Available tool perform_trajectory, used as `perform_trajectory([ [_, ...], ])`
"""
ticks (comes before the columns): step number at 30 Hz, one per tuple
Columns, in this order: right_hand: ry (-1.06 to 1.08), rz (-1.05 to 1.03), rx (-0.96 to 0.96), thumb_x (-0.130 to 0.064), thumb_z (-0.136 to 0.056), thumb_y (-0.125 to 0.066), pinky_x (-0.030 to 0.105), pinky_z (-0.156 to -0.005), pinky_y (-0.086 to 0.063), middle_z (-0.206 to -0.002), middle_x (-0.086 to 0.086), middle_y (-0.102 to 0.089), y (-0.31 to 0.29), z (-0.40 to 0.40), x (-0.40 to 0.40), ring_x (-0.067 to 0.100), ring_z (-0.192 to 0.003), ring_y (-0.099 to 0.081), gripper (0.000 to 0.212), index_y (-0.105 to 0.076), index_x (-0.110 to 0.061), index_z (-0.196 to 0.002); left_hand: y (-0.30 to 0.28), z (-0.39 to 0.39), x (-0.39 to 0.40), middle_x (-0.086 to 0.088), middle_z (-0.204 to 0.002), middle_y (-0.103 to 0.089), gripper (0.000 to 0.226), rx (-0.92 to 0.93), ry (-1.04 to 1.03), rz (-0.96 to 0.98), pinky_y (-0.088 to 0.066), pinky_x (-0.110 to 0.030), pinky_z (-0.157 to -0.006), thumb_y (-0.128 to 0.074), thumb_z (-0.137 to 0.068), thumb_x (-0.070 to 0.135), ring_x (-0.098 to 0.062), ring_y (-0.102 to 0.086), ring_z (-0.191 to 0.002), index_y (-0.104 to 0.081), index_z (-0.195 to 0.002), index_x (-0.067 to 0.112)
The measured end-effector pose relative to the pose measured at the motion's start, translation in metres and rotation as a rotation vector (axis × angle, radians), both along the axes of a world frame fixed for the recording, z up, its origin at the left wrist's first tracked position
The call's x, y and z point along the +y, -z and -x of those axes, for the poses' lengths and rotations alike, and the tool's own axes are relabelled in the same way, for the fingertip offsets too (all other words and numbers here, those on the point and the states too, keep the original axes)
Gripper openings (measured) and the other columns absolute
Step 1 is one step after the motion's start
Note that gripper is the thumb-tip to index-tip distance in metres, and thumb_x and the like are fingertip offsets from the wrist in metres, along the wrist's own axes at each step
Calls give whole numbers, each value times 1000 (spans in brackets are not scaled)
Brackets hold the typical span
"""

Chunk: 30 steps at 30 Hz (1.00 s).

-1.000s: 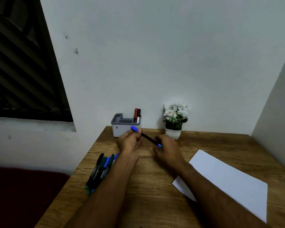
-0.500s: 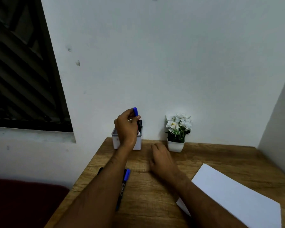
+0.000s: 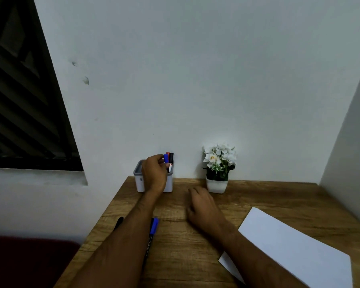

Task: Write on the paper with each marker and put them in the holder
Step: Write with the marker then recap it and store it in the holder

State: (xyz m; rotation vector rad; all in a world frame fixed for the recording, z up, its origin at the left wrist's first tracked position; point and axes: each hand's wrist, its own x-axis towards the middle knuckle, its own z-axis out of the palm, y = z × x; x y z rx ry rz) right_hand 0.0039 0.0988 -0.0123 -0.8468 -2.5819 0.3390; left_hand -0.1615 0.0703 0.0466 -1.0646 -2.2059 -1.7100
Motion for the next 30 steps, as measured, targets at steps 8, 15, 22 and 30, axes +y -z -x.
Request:
perform_trajectory([
  [8, -15, 40, 19, -14, -97, -54, 29, -109, -37, -140, 11, -52, 1, 4, -7, 21, -129, -46, 43, -50, -7, -140, 12, 3, -12, -13, -99, -74, 20, 32, -29, 59, -38, 2, -58, -66, -87, -5, -7, -60, -83, -73, -105, -2],
  [15, -18, 68, -4, -18, -100, -54, 33, -118, -35, -151, 10, -46, 3, 3, -15, 23, -140, -42, 55, -40, -7, -151, 23, 2, -34, -7, -104, -71, 15, 133, -24, 221, -54, -24, -74, -71, -86, 5, -15, -67, -93, -73, -100, 9],
  [22, -5, 49, 1, -18, -100, -54, 32, -117, -34, -152, 10, -45, 5, -2, -27, 22, -140, -40, 53, -41, -7, -151, 30, -12, -64, -9, -111, -63, 31, 247, -6, 922, -52, -31, -77, -79, -79, 16, -26, -61, -104, -62, -104, 11],
  [30, -16, 48, 19, -21, -100, -55, 33, -117, -35, -147, 11, -49, 9, -11, -36, 23, -138, -42, 52, -43, -6, -149, 41, -30, -69, -14, -112, -63, 17, 338, -2, 892, -54, -35, -81, -53, -91, 8, -29, -63, -104, -62, -105, 7],
])
